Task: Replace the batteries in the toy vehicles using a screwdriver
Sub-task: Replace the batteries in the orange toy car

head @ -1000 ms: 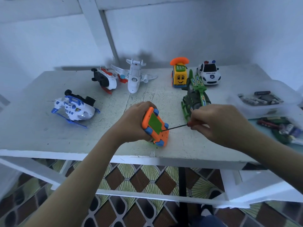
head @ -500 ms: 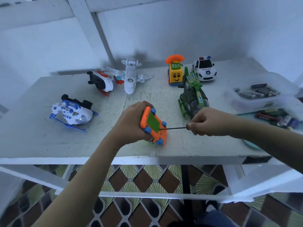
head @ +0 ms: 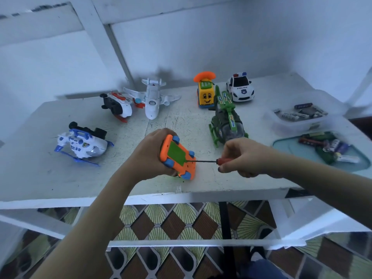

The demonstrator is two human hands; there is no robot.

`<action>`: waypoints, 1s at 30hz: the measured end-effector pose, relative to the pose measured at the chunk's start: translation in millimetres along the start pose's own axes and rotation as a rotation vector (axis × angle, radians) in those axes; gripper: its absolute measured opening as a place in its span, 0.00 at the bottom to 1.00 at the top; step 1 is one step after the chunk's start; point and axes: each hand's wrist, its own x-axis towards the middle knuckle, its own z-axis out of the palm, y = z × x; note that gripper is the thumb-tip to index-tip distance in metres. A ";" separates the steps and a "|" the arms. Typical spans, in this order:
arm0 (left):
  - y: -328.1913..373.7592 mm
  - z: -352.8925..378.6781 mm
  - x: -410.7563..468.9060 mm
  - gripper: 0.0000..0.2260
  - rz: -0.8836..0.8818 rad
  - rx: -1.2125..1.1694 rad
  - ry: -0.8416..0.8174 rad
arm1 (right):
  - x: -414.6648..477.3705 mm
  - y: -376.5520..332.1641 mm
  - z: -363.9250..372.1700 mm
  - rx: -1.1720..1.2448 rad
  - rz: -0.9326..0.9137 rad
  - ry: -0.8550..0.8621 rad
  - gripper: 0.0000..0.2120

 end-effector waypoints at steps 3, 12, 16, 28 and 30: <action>1.2 0.2 0.1 0.32 0.002 0.011 -0.003 | -4.6 -0.3 3.6 -0.672 -0.298 0.229 0.08; 3.0 2.8 -0.1 0.33 0.029 0.018 0.030 | 5.8 23.6 13.3 -0.938 -0.666 0.502 0.12; 2.4 4.4 -0.6 0.33 0.054 0.032 0.040 | 10.3 12.5 5.0 -0.793 -0.372 0.330 0.14; 10.6 5.6 3.2 0.32 0.103 0.161 0.041 | 17.2 -3.7 -4.9 0.603 0.474 -0.353 0.16; 9.9 4.6 2.6 0.32 0.095 0.163 0.045 | 15.8 -1.9 -0.5 0.432 0.406 -0.307 0.16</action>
